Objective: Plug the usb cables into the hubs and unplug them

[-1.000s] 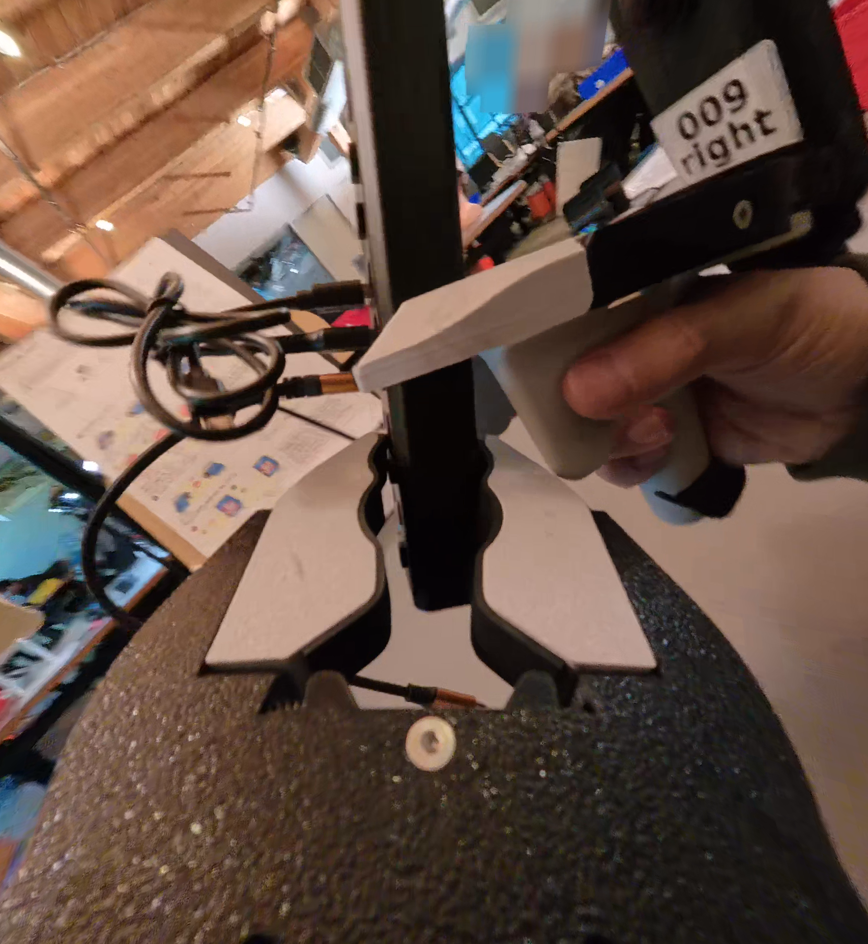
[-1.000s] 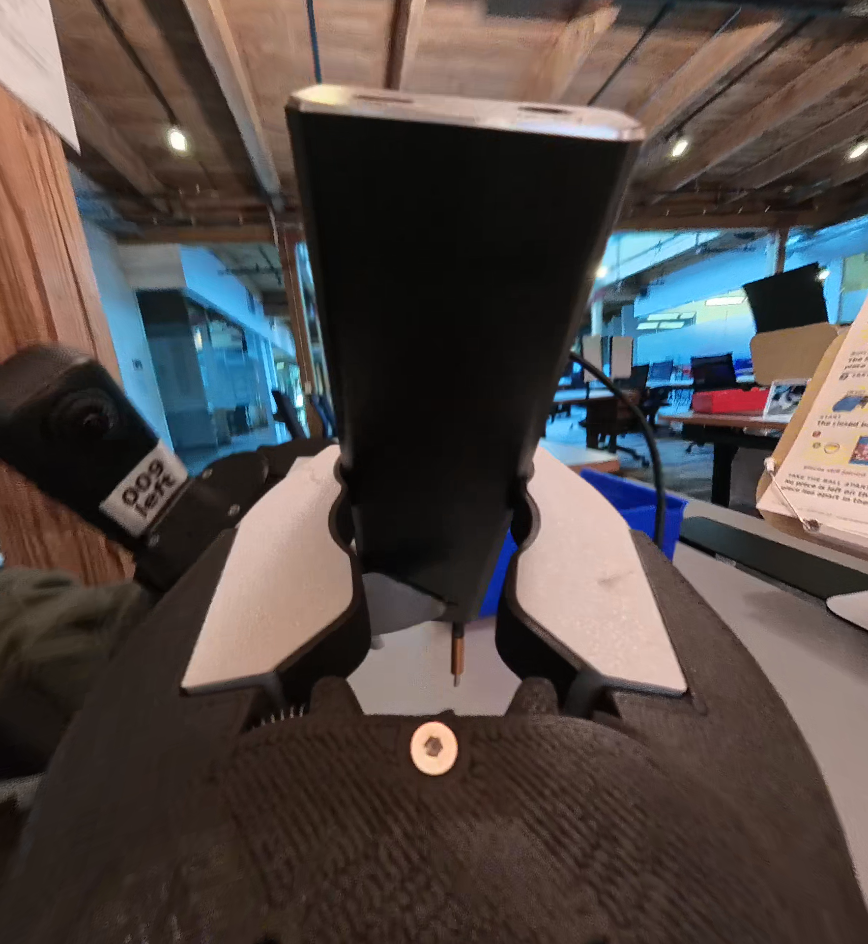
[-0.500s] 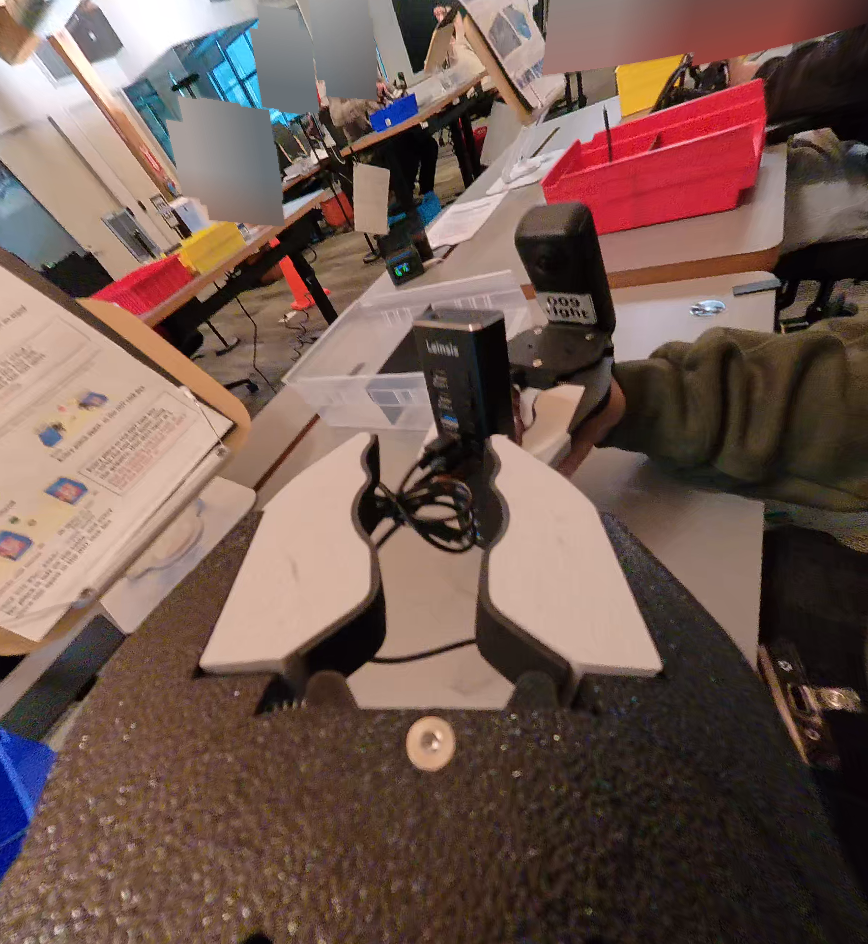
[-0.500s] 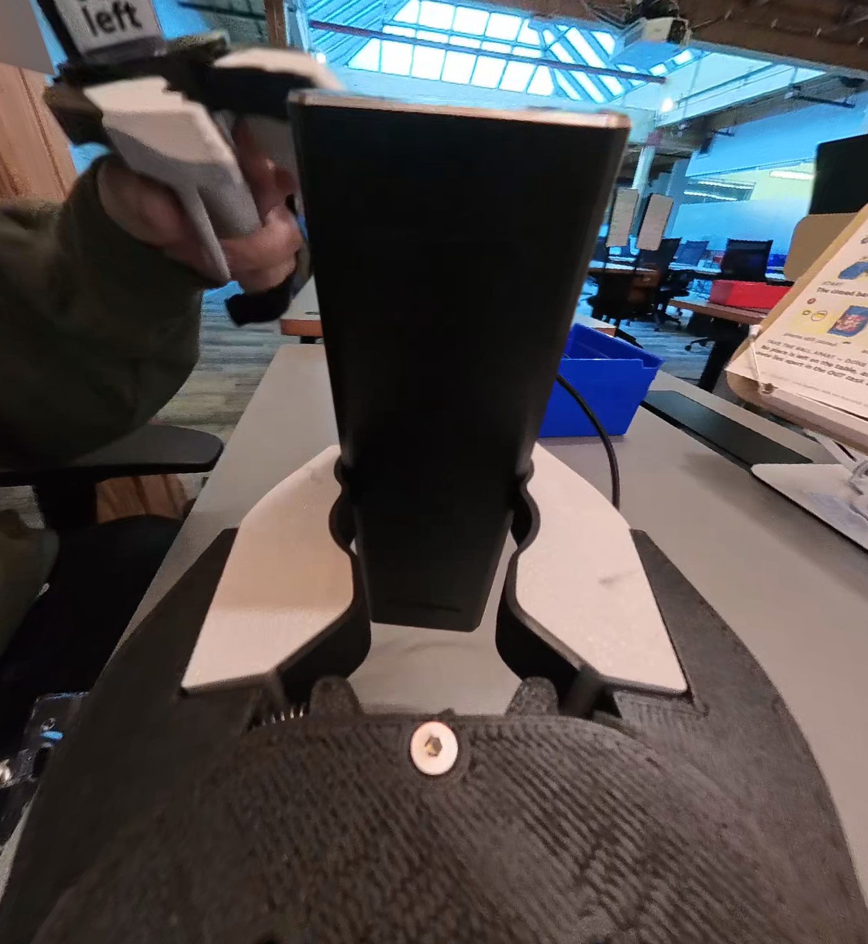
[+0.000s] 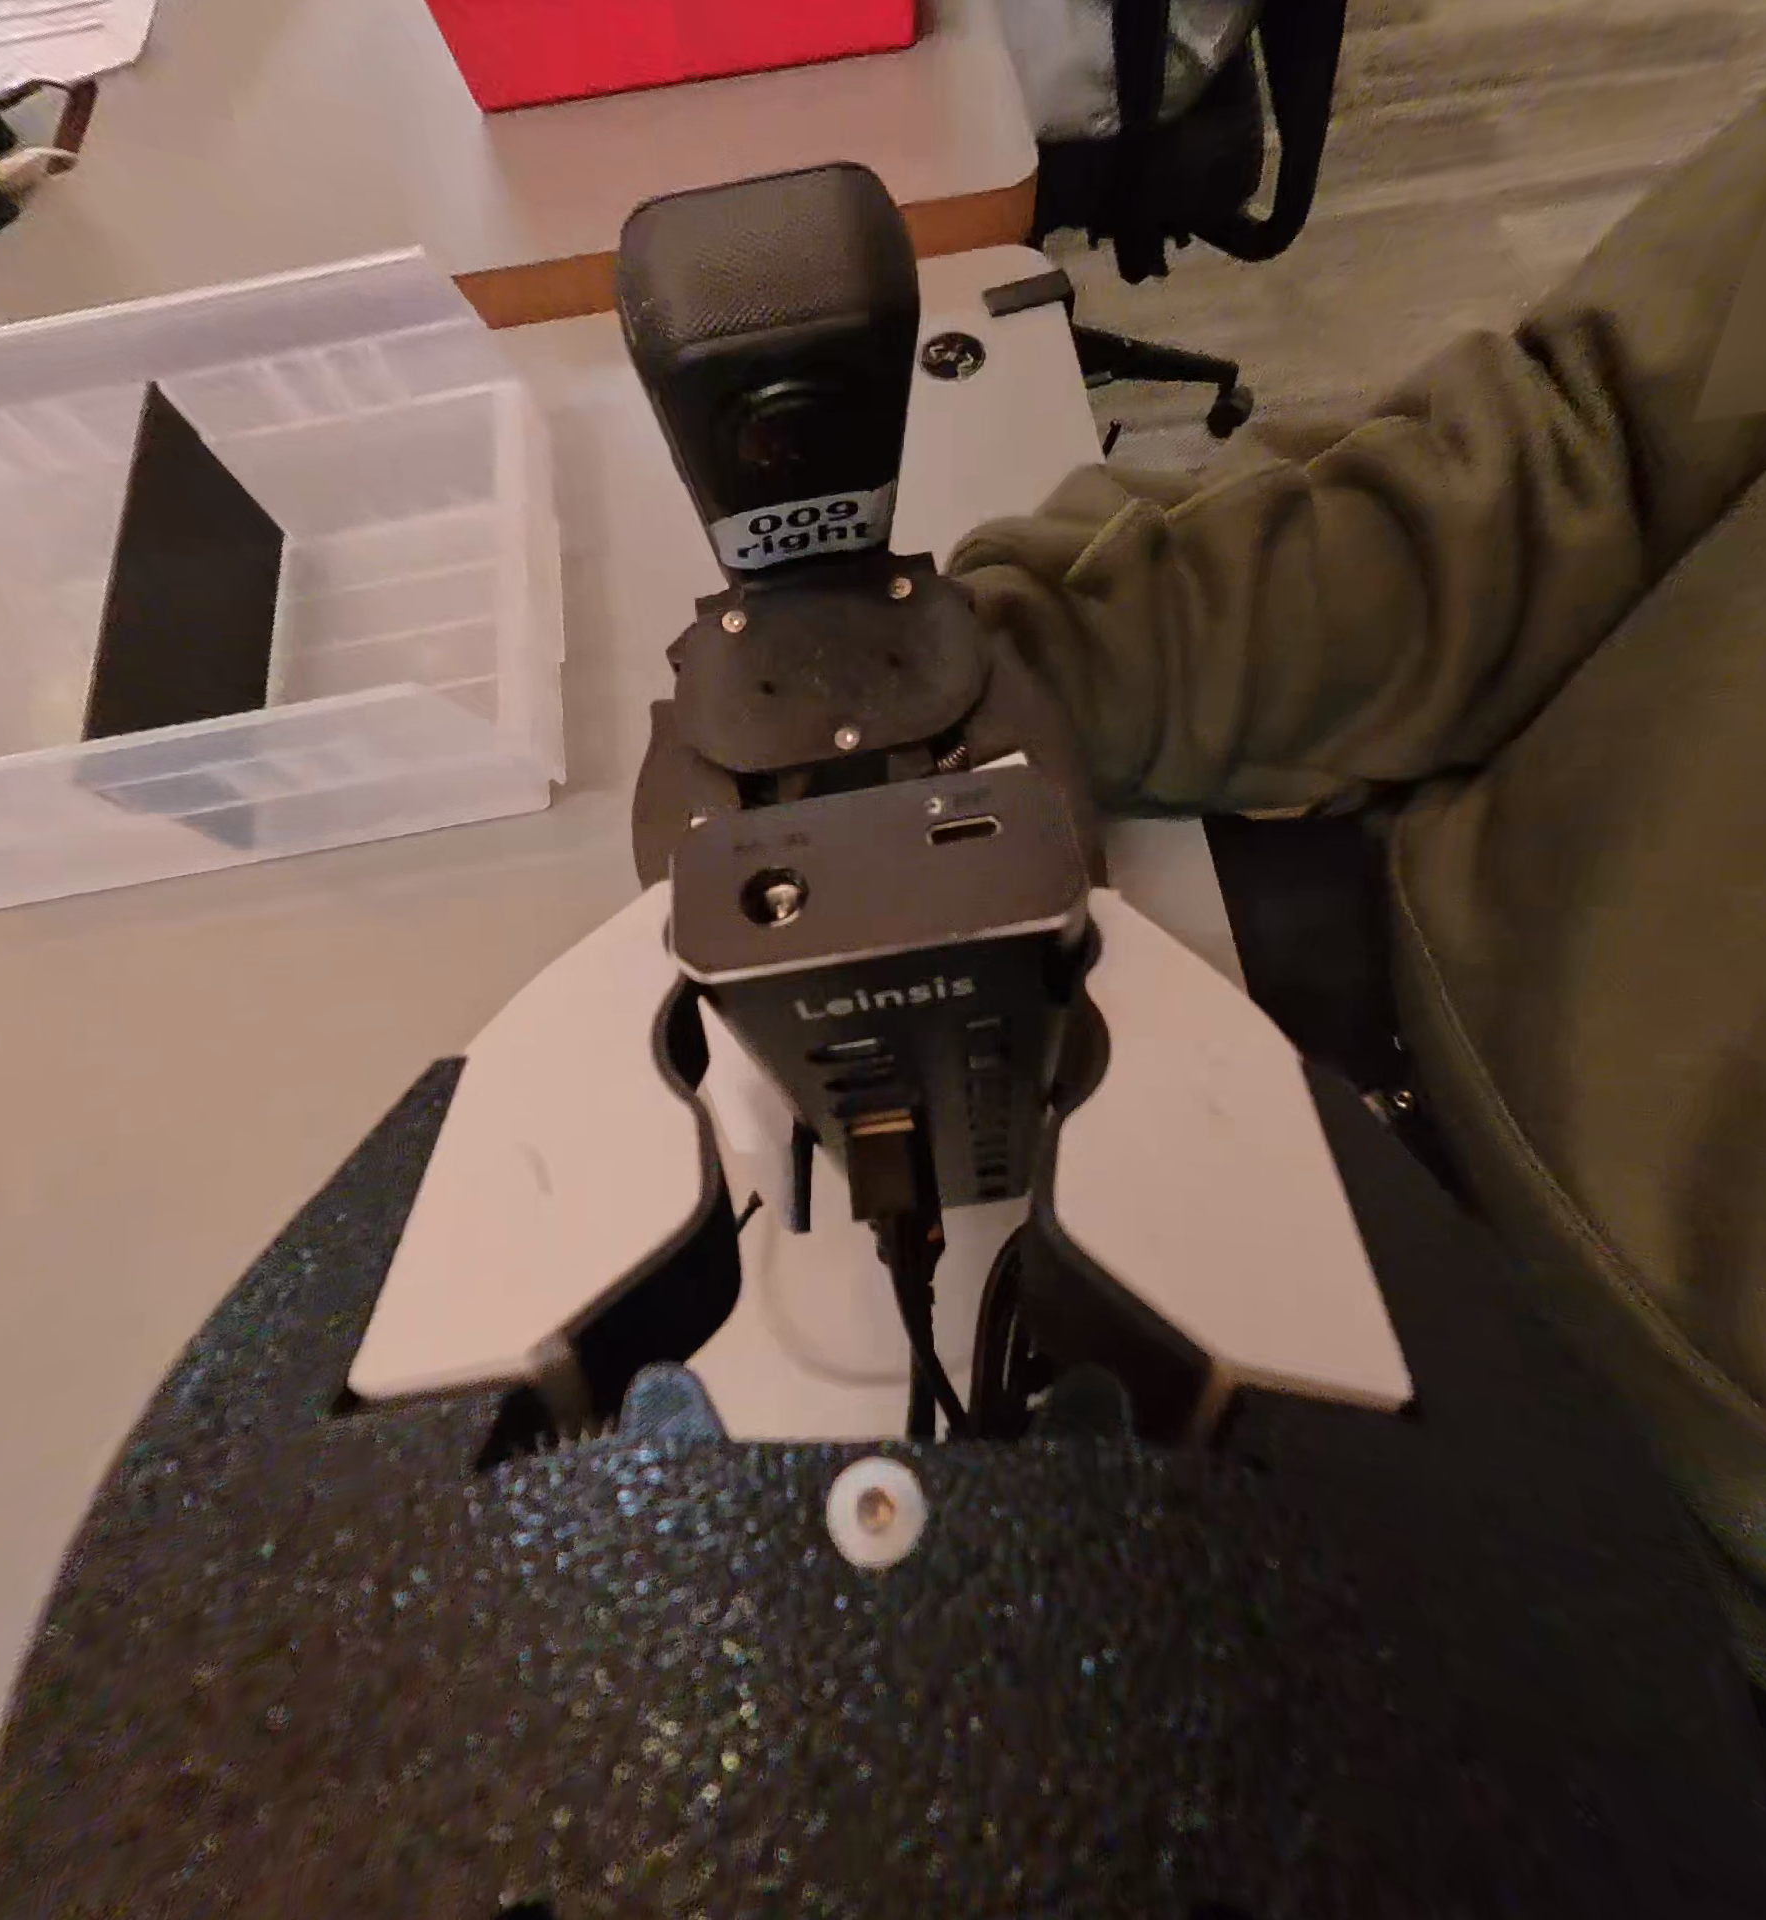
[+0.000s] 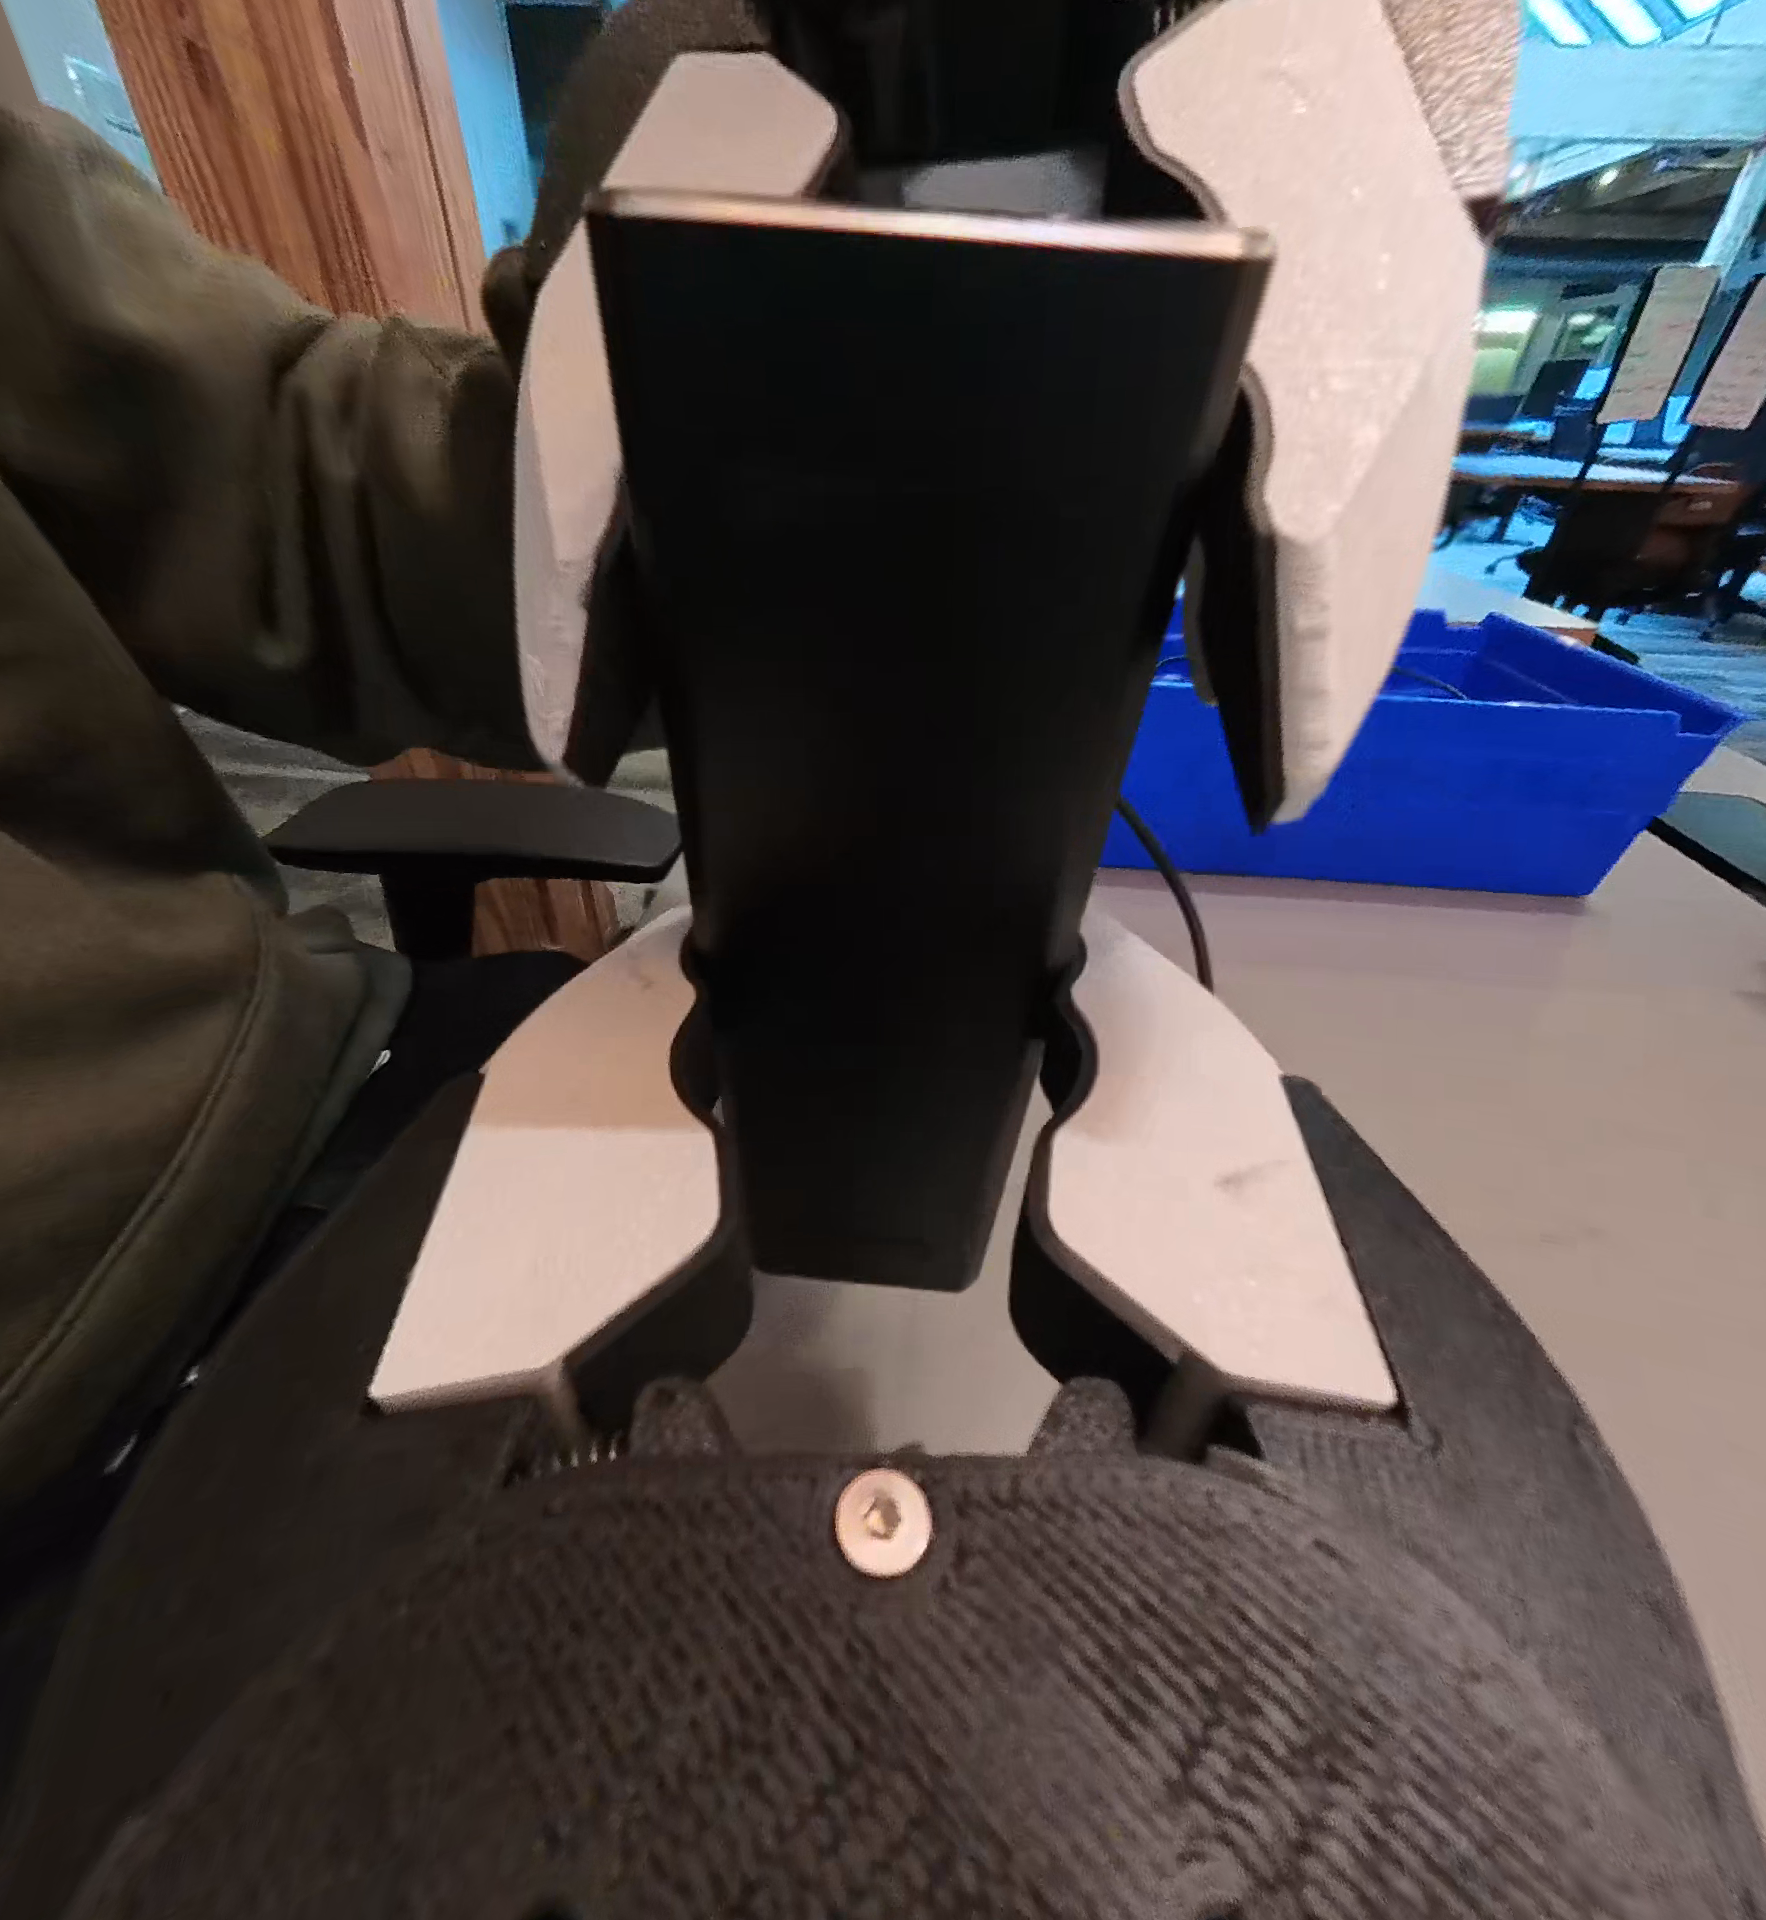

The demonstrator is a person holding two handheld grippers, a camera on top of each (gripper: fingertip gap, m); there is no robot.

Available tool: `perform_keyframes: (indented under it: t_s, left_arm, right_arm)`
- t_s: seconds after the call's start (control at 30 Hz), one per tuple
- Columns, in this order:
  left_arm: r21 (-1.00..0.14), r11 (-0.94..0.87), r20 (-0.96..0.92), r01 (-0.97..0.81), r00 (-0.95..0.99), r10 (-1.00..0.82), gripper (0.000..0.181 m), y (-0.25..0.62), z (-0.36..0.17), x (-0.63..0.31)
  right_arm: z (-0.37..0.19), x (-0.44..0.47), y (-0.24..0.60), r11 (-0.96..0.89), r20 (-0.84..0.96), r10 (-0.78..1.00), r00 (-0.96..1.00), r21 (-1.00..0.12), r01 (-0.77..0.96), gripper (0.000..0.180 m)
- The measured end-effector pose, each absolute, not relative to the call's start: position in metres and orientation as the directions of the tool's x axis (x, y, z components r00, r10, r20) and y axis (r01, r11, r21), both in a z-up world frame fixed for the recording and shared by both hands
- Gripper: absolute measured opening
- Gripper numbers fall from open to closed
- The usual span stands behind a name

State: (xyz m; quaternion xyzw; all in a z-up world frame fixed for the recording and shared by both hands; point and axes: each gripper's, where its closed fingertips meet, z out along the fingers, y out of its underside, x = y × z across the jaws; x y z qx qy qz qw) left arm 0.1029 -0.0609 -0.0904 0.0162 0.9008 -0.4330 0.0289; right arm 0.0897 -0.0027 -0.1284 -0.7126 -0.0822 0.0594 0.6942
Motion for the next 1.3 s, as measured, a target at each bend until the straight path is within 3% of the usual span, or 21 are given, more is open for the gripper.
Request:
perform_keyframes:
  t_s: [0.13,0.23,0.33,0.47,0.53,0.57,0.67,0.83,0.97,1.03,1.13,1.23,1.3]
  left_arm:
    - [-0.825,0.566,-0.085,0.003,-0.989,-0.119,0.064,-0.059,-0.078,0.118]
    - [-0.855,0.49,-0.042,-0.168,-0.92,-0.389,0.064,-0.045,-0.059,0.15]
    - [-0.859,0.435,-0.051,-0.27,-0.8,-0.598,0.064,-0.024,-0.044,0.175]
    - [-0.876,0.349,-0.02,-0.334,-0.696,-0.717,0.064,-0.014,-0.034,0.181]
    - [-0.894,0.292,0.015,-0.34,-0.674,-0.739,0.064,-0.015,-0.031,0.181]
    - [-0.898,0.276,0.024,-0.344,-0.663,-0.748,0.063,-0.015,-0.031,0.181]
    - [-0.895,0.282,0.038,-0.345,-0.689,-0.724,0.063,-0.015,-0.035,0.175]
    - [-0.884,0.46,-0.07,-0.08,-0.951,-0.301,0.054,-0.021,-0.029,0.126]
    - [-0.952,0.305,-0.056,0.03,-0.995,-0.078,0.065,-0.029,-0.018,0.109]
    - [-0.97,0.239,0.043,-0.05,-0.999,-0.033,0.06,-0.034,-0.017,0.106]
    - [-0.973,0.207,0.1,-0.098,-0.995,0.001,0.035,-0.037,-0.023,0.106]
    - [-0.969,0.184,0.132,-0.164,-0.975,-0.178,0.029,-0.032,-0.029,0.131]
    - [-0.964,0.165,0.149,-0.21,-0.936,-0.319,0.028,-0.026,-0.034,0.147]
  right_arm:
    - [-0.111,0.11,-0.009,0.097,-0.006,0.091,0.996,-0.995,-0.015,0.061]
    - [-0.1,0.133,-0.011,0.168,0.079,-0.115,0.99,-0.981,0.098,0.072]
    - [-0.107,0.156,-0.006,0.013,0.267,-0.34,0.902,-0.957,0.289,0.067]
    - [-0.11,0.179,-0.005,-0.06,0.284,-0.54,0.793,-0.952,0.3,0.06]
    - [-0.115,0.176,0.001,-0.061,0.281,-0.537,0.796,-0.953,0.295,0.031]
    - [-0.115,0.177,0.001,-0.046,0.259,-0.557,0.789,-0.958,0.283,0.03]
    - [-0.122,0.167,0.005,0.028,0.151,-0.445,0.883,-0.983,0.182,0.029]
    - [-0.107,0.118,-0.002,0.234,-0.06,0.073,0.996,-0.969,-0.075,0.028]
    - [-0.105,0.092,0.0,0.219,-0.069,0.258,0.964,-0.967,-0.128,0.028]
    - [-0.11,0.086,0.005,0.182,-0.055,0.27,0.961,-0.978,-0.107,0.028]
    - [-0.115,0.092,0.011,0.156,-0.06,0.213,0.975,-0.983,-0.094,0.028]
    - [-0.119,0.113,0.009,0.177,-0.105,0.11,0.988,-0.976,-0.123,0.029]
    - [-0.121,0.13,0.007,0.196,-0.115,-0.005,0.993,-0.974,-0.112,0.039]
